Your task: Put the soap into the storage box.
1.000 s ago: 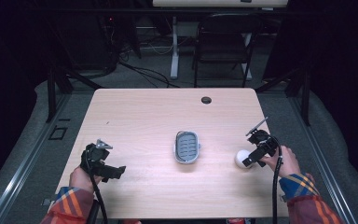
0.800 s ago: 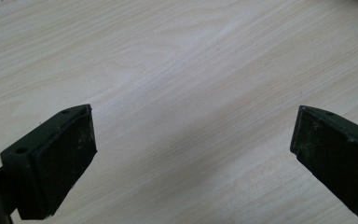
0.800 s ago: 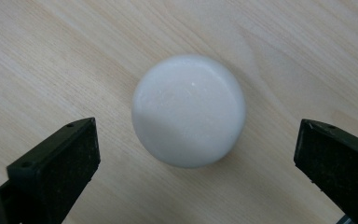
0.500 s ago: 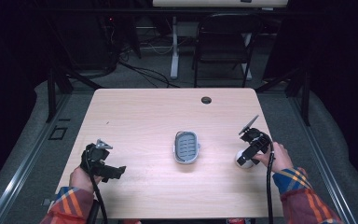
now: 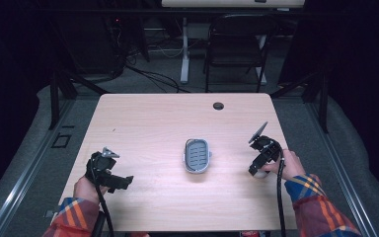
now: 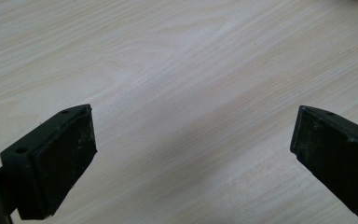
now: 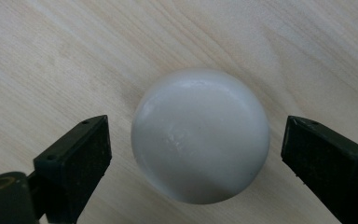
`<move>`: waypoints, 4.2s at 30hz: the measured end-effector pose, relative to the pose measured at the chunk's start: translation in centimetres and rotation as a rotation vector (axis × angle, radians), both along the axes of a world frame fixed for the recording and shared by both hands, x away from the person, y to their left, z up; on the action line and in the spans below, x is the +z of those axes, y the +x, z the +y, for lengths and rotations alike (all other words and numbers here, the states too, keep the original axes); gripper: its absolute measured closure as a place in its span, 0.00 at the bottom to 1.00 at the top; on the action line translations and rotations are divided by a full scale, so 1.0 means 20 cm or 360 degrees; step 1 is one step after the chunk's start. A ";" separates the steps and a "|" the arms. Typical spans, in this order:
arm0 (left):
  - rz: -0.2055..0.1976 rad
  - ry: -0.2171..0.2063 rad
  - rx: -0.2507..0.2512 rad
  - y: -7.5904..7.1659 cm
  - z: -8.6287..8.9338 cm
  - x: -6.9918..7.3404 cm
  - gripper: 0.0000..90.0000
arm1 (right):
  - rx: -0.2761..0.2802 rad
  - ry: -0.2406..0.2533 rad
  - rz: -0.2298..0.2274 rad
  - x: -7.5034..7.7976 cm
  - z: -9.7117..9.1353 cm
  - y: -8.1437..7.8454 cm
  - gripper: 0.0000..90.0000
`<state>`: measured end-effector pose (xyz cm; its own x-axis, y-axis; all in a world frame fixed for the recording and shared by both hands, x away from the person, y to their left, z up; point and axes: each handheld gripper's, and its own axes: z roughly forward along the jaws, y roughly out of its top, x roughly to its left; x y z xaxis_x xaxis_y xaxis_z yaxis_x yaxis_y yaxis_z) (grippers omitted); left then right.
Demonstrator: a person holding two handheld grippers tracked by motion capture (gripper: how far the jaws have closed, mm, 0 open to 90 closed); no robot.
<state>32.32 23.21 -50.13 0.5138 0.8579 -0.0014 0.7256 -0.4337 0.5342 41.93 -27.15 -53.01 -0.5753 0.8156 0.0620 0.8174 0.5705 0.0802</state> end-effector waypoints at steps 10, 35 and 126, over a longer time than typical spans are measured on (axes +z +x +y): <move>0.0003 0.0007 -0.0001 0.00 0.00 0.00 0.00 | 0.0007 -0.0059 0.0011 -0.04 0.02 0.01 0.16; 0.0014 0.0013 -0.0005 0.00 0.00 0.00 0.00 | 0.0038 -0.0126 0.0041 -0.07 0.04 0.02 0.27; 0.0037 0.0058 -0.0040 0.02 -0.03 -0.01 0.00 | 0.0313 -0.0096 -0.0082 0.30 0.46 0.14 0.27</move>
<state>32.64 22.66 -50.32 0.5352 0.8445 0.0173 0.7263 -0.4706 0.5011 44.81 -17.96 -47.09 -0.7249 0.6886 -0.0171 0.6855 0.7237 0.0797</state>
